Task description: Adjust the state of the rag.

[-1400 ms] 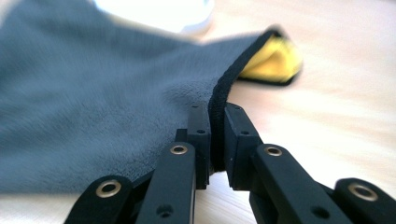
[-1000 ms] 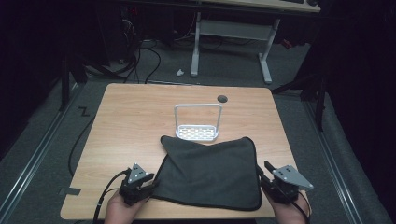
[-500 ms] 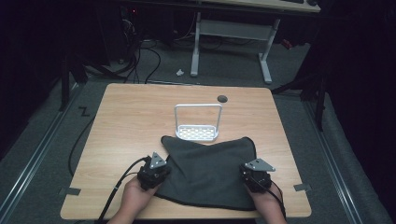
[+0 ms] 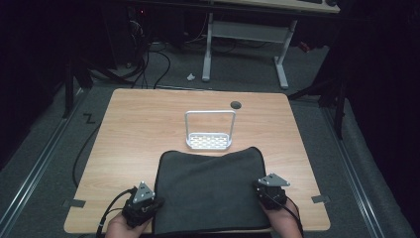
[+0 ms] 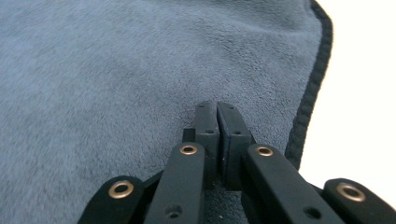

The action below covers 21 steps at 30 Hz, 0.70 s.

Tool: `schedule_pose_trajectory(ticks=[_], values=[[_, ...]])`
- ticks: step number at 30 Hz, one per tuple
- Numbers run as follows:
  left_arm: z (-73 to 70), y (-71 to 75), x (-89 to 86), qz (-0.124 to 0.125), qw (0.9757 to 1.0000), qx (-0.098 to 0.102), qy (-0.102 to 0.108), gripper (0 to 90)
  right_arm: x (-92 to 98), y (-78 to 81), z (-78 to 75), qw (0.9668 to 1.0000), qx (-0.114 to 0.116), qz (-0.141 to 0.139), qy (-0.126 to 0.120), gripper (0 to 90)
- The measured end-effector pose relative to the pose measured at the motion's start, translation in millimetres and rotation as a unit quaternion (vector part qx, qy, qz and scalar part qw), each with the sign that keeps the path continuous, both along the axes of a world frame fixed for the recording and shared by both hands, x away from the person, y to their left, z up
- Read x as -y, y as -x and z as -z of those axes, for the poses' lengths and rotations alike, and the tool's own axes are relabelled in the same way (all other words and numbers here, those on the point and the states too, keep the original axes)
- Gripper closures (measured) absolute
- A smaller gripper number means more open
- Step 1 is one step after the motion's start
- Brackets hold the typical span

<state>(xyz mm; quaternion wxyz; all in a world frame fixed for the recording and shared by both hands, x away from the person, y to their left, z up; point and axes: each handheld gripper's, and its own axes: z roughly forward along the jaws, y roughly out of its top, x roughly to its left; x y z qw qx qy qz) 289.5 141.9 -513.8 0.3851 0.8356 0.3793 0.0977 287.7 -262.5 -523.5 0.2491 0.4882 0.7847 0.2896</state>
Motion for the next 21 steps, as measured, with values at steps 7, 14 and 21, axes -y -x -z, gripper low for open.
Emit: schedule_pose_trajectory(ticks=[7, 14, 21], values=[[4.9, -47.0, 24.3, -0.005, 1.0000, -0.003, 0.000, 76.3, 6.3, 38.0, -1.6, 0.9999, -0.008, -0.009, -0.002, 90.0], [9.6, -22.5, 15.1, 0.010, 0.9998, -0.015, -0.009, 76.8, 10.7, 29.6, -9.4, 0.9999, 0.001, -0.003, -0.012, 88.8], [6.6, -59.0, 5.1, -0.027, 0.9995, -0.013, -0.006, 72.4, 24.0, -26.2, -6.2, 0.9991, -0.006, 0.042, 0.001, 87.2]])
